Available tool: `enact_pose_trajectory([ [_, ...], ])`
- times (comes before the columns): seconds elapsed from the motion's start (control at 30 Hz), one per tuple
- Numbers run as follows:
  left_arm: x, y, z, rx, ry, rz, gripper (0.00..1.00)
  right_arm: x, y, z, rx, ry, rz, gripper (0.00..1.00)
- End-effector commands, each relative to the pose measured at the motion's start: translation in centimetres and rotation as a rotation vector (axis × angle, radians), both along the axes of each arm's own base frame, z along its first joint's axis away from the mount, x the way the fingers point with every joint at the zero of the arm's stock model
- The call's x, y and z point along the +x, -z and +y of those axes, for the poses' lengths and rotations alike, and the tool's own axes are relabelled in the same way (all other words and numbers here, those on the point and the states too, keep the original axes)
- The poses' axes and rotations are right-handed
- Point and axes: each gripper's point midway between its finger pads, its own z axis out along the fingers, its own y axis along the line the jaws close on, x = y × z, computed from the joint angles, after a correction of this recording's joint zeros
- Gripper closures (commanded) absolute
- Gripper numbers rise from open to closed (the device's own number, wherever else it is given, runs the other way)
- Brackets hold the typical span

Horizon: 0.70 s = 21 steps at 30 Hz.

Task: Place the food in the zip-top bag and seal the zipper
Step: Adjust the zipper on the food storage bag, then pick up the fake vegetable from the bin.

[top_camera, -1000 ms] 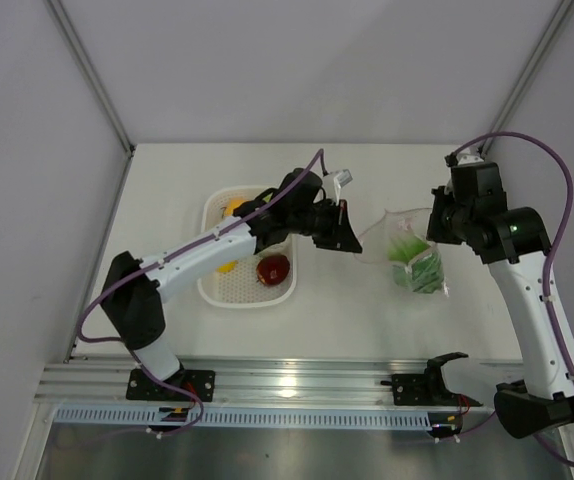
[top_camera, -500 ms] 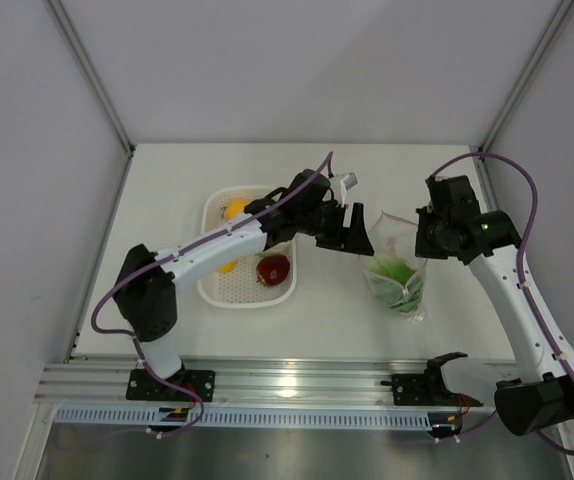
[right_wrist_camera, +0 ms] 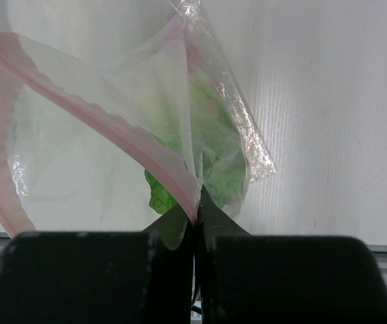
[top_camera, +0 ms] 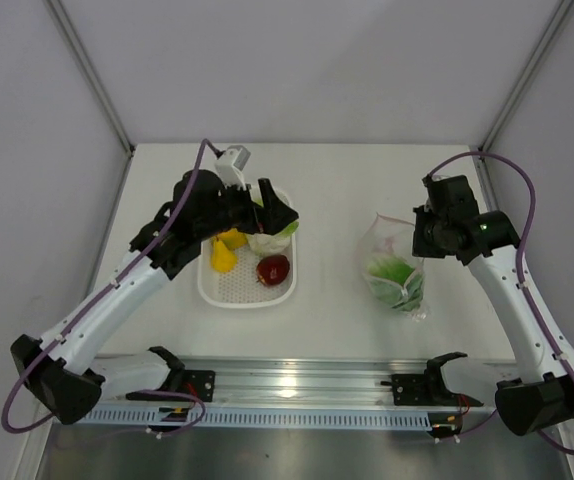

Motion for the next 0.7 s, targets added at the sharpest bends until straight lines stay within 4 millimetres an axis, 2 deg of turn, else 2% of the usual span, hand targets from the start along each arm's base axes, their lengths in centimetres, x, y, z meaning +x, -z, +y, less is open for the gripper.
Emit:
enact_pose_trajectory([
  [0.0, 1.9, 6.3, 2.8, 0.089, -0.101, 0.187, 0.01, 0.7, -1.5, 0.5, 0.018, -0.018, -0.061, 1.00],
  [0.07, 2.9, 8.0, 4.1, 0.123, -0.162, 0.264, 0.00, 0.7, -1.6, 0.6, 0.016, -0.019, -0.064, 1.00],
  [0.1, 3.7, 7.3, 4.3, 0.120, -0.183, 0.264, 0.00, 0.6, -1.5, 0.6, 0.015, -0.022, -0.060, 1.00],
  [0.17, 4.1, 8.6, 5.4, 0.156, -0.255, 0.359, 0.01, 0.6, -1.5, 0.6, 0.015, -0.022, -0.060, 1.00],
  [0.2, 5.3, 7.6, 5.3, 0.161, -0.290, 0.368, 0.01, 0.6, -1.5, 0.8, 0.017, -0.024, -0.058, 1.00],
  [0.27, 5.9, 8.0, 6.3, 0.201, -0.381, 0.432, 0.00, 0.6, -1.5, 0.9, 0.020, -0.026, -0.057, 1.00],
  [0.3, 6.3, 9.2, 6.5, 0.227, -0.425, 0.483, 0.01, 0.7, -1.6, 1.1, 0.024, -0.025, -0.060, 1.00],
  [0.37, 7.4, 8.3, 7.5, 0.220, -0.546, 0.521, 0.00, 0.7, -1.5, 1.4, 0.030, -0.031, -0.060, 1.00],
  [0.4, 7.8, 9.3, 7.4, 0.237, -0.574, 0.557, 0.00, 0.8, -1.5, 1.6, 0.032, -0.035, -0.058, 1.00],
  [0.43, 8.1, 9.4, 7.3, 0.213, -0.612, 0.590, 0.00, 0.7, -1.4, 1.8, 0.032, -0.043, -0.053, 1.00],
  [0.47, 8.6, 8.0, 7.5, 0.204, -0.653, 0.587, 0.00, 0.8, -1.4, 2.0, 0.032, -0.047, -0.055, 1.00],
  [0.57, 10.0, 8.0, 8.3, 0.208, -0.801, 0.640, 0.01, 0.6, -1.5, 2.1, 0.024, -0.057, -0.054, 1.00],
  [0.6, 9.3, 9.0, 8.9, 0.254, -0.830, 0.693, 0.00, 0.6, -1.5, 2.0, 0.020, -0.058, -0.053, 1.00],
  [0.67, 10.1, 9.6, 9.0, 0.257, -0.914, 0.745, 0.01, 0.6, -1.7, 1.9, 0.017, -0.057, -0.062, 1.00],
])
